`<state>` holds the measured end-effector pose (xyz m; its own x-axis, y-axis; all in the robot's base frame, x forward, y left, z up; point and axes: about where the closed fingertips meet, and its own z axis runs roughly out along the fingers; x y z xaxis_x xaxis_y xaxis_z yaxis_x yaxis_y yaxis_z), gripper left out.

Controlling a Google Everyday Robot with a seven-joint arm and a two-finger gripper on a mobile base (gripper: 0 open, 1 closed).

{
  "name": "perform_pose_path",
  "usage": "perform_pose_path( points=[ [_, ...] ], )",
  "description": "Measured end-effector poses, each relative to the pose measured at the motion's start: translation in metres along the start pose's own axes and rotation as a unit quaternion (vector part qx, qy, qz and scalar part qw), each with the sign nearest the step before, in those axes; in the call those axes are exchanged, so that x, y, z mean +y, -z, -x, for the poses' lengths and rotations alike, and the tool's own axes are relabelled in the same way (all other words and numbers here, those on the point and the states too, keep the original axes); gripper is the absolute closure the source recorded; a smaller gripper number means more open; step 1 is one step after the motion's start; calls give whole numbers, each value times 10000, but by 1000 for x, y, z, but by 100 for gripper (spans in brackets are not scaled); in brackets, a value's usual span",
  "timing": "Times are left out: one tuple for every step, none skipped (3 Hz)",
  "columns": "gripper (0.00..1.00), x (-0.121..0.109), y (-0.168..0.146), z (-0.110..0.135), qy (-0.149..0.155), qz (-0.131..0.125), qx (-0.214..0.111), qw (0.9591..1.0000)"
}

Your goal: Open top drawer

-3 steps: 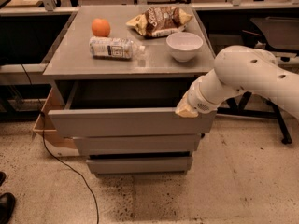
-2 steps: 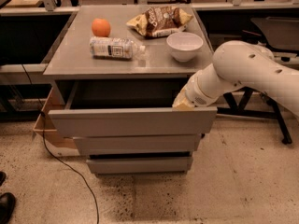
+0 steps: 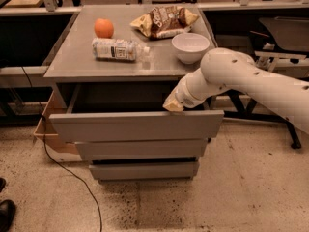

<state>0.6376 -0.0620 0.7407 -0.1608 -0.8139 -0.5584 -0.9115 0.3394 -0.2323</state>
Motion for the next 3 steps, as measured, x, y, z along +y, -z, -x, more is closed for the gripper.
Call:
perform_pose_path(
  points=[
    [100,-11,-24,13,-76,-30,-134,9999],
    [100,-23,-43,18,-167,-120,-202,9996],
    [100,-21,-57,13,-136,-130,-157,9997]
  ],
)
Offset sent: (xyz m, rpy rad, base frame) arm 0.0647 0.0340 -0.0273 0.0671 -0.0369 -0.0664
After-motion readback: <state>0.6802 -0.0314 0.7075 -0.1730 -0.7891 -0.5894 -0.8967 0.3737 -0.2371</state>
